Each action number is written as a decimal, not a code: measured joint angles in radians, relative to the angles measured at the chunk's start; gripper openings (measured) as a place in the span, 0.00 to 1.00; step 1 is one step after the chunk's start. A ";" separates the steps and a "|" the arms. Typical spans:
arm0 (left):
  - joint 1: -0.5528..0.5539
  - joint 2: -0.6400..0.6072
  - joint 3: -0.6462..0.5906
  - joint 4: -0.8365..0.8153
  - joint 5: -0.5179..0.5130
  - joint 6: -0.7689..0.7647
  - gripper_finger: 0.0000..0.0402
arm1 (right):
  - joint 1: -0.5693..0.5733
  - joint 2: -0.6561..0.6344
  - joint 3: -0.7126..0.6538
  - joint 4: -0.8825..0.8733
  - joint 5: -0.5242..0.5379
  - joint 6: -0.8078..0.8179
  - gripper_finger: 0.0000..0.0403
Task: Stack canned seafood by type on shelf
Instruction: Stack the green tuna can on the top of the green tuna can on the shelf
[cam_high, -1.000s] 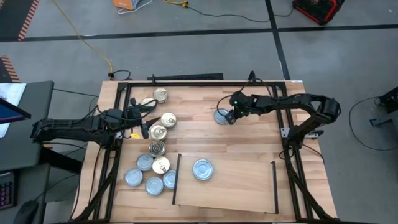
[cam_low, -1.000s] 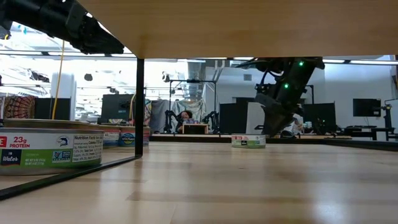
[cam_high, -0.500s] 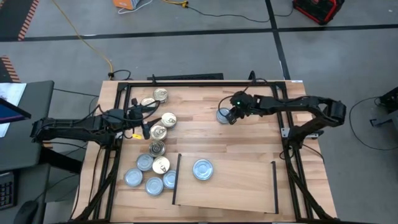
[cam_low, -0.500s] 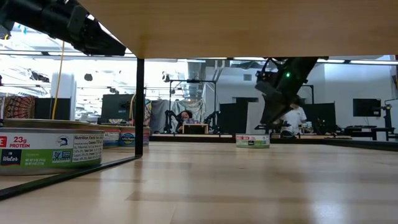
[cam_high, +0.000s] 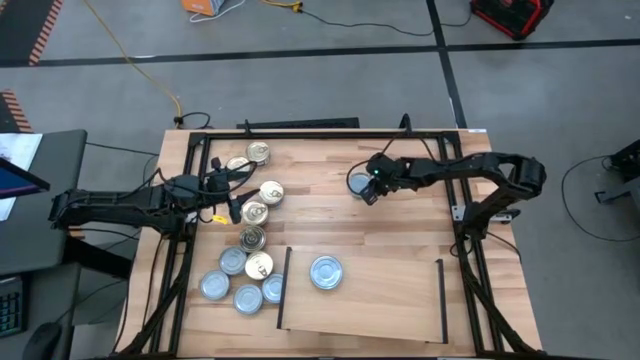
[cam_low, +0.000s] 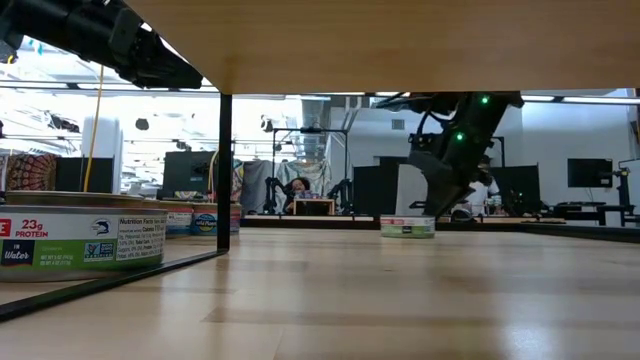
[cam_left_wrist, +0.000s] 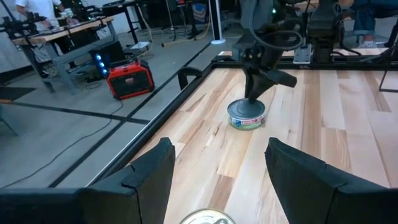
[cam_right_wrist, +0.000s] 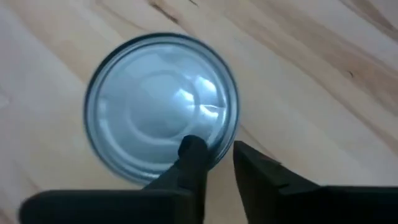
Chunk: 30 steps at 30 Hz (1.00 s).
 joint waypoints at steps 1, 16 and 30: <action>0.000 0.000 0.000 0.000 0.000 0.000 0.60 | -0.003 0.000 0.000 -0.021 0.009 0.008 0.20; 0.000 0.000 0.000 -0.001 0.000 -0.010 0.60 | -0.027 0.017 -0.010 -0.178 0.031 0.060 0.07; 0.000 0.001 0.000 -0.002 0.001 -0.006 0.60 | -0.026 -0.064 -0.025 -0.180 0.071 0.051 0.11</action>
